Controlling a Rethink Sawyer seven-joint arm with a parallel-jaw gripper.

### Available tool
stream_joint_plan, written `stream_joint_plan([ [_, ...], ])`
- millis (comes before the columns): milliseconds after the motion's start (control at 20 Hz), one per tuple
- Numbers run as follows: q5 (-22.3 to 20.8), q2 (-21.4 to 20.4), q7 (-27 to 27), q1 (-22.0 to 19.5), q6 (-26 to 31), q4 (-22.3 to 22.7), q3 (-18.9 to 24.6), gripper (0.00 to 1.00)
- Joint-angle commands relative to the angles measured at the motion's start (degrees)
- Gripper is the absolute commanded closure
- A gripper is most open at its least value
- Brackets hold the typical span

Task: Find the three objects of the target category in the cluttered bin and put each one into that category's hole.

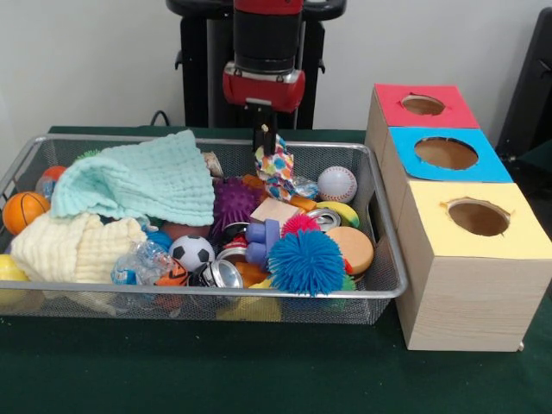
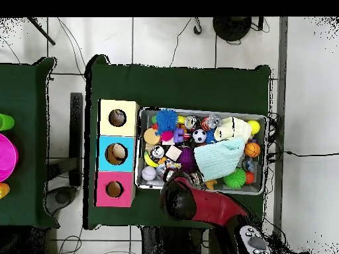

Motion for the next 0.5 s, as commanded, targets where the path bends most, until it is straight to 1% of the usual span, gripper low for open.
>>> stream_joint_plan([
  [50,5.16,-9.95,9.52,2.34,10.03,1.08,0.57,1.0],
  [300,7.61,-13.92,9.5,4.89,16.44,-0.96,-1.31,1.0],
  [500,8.8,-15.61,9.36,6.77,20.64,-3.28,-2.99,1.0],
])
